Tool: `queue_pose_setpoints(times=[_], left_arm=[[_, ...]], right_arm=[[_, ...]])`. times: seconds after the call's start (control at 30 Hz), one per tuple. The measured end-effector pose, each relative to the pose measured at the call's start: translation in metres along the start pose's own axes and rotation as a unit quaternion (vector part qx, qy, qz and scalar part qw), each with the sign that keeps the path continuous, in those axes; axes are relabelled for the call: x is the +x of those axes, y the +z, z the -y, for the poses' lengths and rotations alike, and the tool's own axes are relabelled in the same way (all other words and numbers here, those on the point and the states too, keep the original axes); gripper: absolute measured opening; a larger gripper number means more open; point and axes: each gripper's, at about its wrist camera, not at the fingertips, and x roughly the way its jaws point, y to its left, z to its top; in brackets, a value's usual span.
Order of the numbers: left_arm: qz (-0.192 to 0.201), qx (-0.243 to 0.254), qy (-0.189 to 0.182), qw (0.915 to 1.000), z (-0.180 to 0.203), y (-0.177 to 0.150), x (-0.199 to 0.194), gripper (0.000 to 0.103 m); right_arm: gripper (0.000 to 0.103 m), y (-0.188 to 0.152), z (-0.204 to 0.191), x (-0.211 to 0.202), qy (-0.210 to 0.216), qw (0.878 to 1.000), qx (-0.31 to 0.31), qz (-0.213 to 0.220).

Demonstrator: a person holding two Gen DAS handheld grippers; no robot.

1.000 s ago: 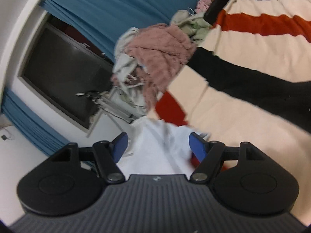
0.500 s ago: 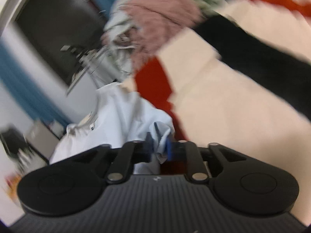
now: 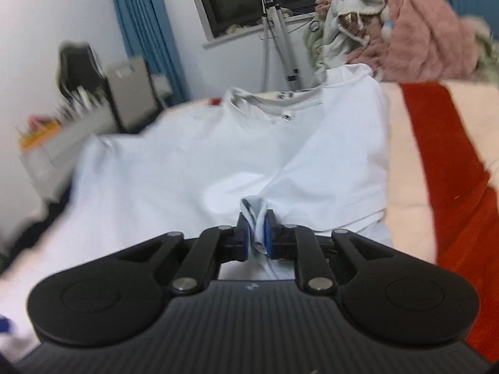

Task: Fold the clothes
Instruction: 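Grasp the T-shirt sleeve with the right gripper and pull it outward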

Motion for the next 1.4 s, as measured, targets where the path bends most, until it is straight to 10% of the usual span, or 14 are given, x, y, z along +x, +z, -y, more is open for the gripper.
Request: queue_pose_setpoints(times=[0.1, 0.23, 0.43, 0.77, 1.13, 1.4], left_arm=[[-0.001, 0.003, -0.002, 1.0, 0.002, -0.002, -0.001, 0.095], [-0.007, 0.005, -0.005, 1.0, 0.003, -0.004, 0.0, 0.095], [-0.019, -0.001, -0.005, 0.9998, 0.004, -0.008, 0.005, 0.095], [-0.037, -0.002, 0.004, 0.9993, 0.005, -0.014, 0.021, 0.095], [-0.031, 0.007, 0.006, 0.9995, 0.008, -0.015, 0.018, 0.095], [-0.036, 0.007, 0.005, 0.9993, 0.007, -0.016, 0.018, 0.095]], right_arm=[[0.068, 0.015, 0.02, -0.025, 0.041, 0.995, 0.077, 0.057], [0.079, 0.033, 0.043, -0.064, 0.027, 0.976, 0.149, 0.158], [0.066, 0.022, 0.091, -0.054, -0.029, 0.959, 0.256, 0.12], [0.011, -0.014, 0.123, -0.018, 0.004, 0.927, 0.372, 0.055], [0.007, 0.038, 0.111, -0.079, -0.121, 0.966, 0.183, 0.134], [0.006, 0.065, 0.131, -0.126, -0.253, 0.95, 0.046, 0.18]])
